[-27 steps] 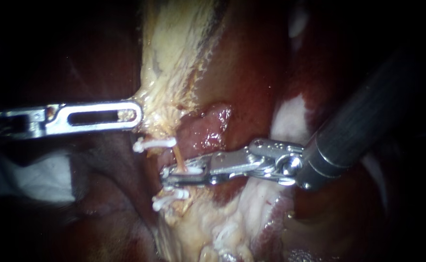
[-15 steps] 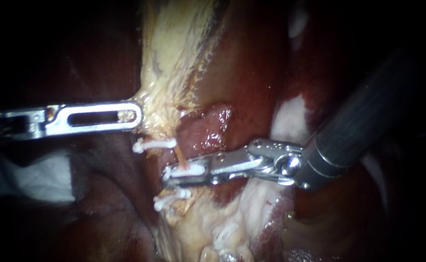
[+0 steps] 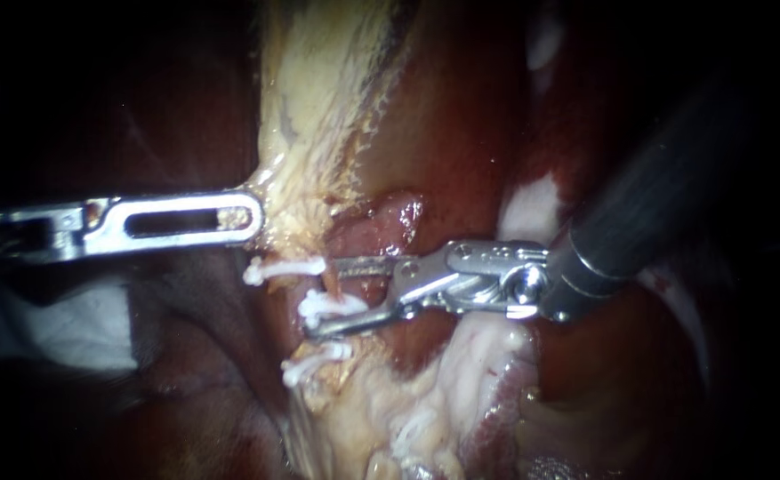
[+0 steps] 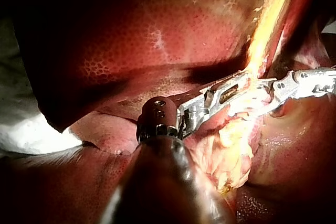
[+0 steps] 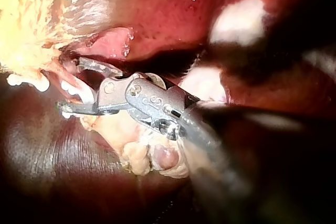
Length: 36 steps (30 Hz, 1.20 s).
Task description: Going back second clip right tube
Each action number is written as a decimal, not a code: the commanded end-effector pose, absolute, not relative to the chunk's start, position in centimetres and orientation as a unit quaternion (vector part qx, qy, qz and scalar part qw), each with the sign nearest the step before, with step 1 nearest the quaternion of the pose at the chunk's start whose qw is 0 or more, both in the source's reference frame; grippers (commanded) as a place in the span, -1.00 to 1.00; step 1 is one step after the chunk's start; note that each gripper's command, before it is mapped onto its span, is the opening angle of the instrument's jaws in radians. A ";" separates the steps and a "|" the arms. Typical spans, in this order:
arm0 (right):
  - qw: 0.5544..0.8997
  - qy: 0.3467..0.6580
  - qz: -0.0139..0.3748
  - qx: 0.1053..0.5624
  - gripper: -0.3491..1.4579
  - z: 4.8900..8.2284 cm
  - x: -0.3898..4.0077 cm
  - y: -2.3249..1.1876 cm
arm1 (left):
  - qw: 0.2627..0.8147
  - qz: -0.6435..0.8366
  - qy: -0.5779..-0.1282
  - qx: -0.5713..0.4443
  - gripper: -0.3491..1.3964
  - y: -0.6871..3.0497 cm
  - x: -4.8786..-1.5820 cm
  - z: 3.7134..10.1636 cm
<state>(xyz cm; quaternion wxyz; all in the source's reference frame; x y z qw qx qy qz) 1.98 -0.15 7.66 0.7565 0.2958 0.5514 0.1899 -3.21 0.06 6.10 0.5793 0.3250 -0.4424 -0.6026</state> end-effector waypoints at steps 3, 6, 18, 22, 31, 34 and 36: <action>0.757 0.552 0.189 0.296 0.05 7.65 1.97 -0.16 | 0.580 -0.602 -0.442 0.326 -1.00 0.06 -3.21 6.10; 0.757 0.552 0.188 0.296 0.05 7.62 1.96 -0.18 | 0.580 -0.602 -0.442 0.326 -1.00 0.05 -3.20 6.10; 0.753 0.563 0.152 0.304 0.05 7.26 1.46 -0.11 | 0.580 -0.601 -0.442 0.327 -1.00 0.05 -3.18 6.11; 0.754 0.566 0.143 0.301 0.05 7.15 1.23 -0.07 | 0.580 -0.601 -0.442 0.327 -1.00 0.05 -3.18 6.11; 0.759 0.569 0.139 0.285 0.05 6.94 0.68 0.07 | 0.580 -0.601 -0.443 0.327 -1.00 0.05 -3.18 6.14; 0.759 0.572 0.136 0.279 0.05 6.82 0.54 0.17 | 0.580 -0.601 -0.443 0.326 -1.00 0.05 -3.18 6.14; 0.759 0.573 0.138 0.278 0.05 6.73 0.45 0.22 | 0.580 -0.601 -0.443 0.326 -1.00 0.05 -3.18 6.14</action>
